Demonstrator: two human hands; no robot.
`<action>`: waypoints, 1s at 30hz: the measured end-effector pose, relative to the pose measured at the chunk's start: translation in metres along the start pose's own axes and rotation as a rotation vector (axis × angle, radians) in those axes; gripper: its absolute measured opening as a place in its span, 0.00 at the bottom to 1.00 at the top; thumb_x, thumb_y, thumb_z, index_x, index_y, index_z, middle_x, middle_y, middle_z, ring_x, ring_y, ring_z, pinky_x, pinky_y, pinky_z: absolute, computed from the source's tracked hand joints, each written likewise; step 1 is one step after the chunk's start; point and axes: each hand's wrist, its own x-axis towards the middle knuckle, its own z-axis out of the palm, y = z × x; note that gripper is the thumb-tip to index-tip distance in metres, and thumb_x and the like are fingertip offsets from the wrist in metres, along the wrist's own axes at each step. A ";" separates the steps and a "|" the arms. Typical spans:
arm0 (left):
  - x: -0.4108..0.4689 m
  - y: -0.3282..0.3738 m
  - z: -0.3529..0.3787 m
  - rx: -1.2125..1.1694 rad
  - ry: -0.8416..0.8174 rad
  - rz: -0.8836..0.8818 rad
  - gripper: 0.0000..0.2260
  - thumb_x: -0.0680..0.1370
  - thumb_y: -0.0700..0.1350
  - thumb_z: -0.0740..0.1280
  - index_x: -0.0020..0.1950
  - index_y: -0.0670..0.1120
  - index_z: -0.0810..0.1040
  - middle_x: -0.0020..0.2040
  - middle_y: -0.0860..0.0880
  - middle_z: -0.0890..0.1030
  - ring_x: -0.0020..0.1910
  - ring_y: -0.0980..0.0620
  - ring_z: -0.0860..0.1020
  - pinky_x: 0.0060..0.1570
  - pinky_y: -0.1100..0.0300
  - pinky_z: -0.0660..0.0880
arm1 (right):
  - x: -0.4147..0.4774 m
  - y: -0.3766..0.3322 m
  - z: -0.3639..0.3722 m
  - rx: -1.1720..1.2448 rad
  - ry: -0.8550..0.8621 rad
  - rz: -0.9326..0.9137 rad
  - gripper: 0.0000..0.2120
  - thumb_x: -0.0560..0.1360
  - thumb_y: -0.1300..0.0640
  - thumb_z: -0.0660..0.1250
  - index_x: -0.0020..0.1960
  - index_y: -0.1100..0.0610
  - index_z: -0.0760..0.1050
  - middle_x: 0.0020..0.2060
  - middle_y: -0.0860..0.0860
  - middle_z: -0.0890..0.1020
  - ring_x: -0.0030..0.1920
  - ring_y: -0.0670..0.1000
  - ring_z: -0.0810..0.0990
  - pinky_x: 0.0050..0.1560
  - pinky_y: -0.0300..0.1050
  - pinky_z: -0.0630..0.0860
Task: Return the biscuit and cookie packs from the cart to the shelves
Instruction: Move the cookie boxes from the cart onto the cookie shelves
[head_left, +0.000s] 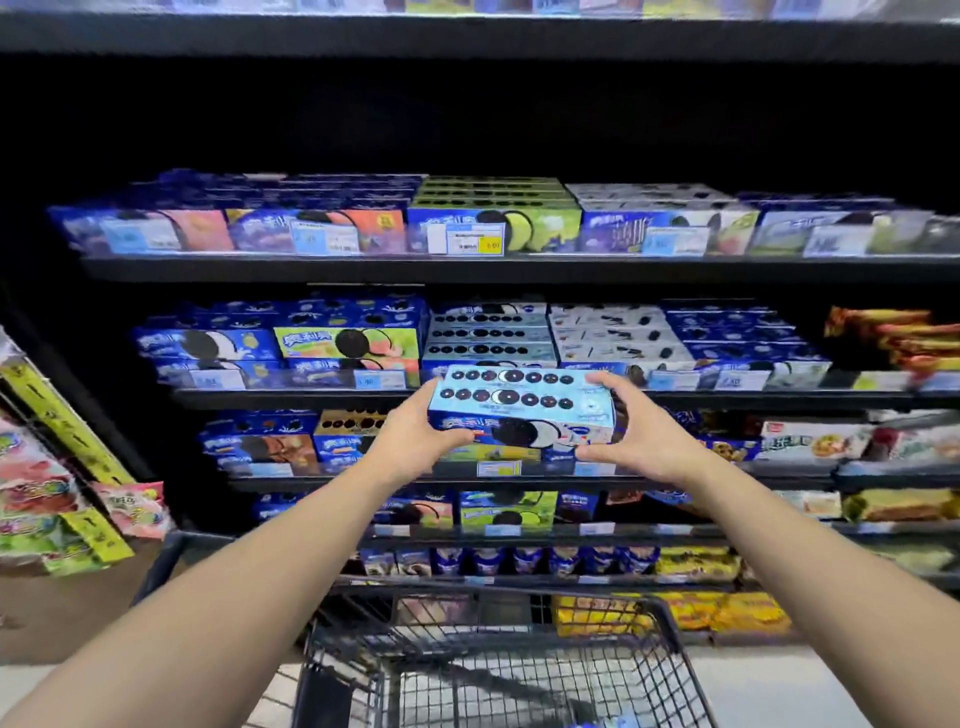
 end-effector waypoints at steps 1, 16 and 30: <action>0.008 0.005 0.002 0.025 0.029 0.005 0.39 0.72 0.52 0.78 0.78 0.59 0.61 0.55 0.65 0.74 0.45 0.67 0.76 0.40 0.73 0.71 | 0.010 0.004 -0.005 0.003 0.005 -0.013 0.46 0.64 0.44 0.82 0.74 0.37 0.61 0.74 0.42 0.67 0.72 0.46 0.67 0.74 0.49 0.66; 0.097 0.046 0.003 0.195 0.208 -0.019 0.30 0.74 0.56 0.75 0.72 0.53 0.68 0.63 0.56 0.76 0.56 0.51 0.76 0.49 0.58 0.69 | 0.142 0.034 -0.060 -0.018 -0.075 -0.085 0.43 0.65 0.42 0.81 0.72 0.33 0.61 0.58 0.49 0.76 0.30 0.29 0.75 0.28 0.25 0.69; 0.111 0.045 0.039 0.781 0.394 0.046 0.18 0.80 0.45 0.68 0.67 0.41 0.70 0.67 0.36 0.68 0.64 0.36 0.66 0.60 0.44 0.69 | 0.190 0.034 -0.029 -0.180 -0.139 0.004 0.54 0.66 0.42 0.81 0.80 0.40 0.49 0.78 0.50 0.65 0.73 0.57 0.70 0.68 0.45 0.67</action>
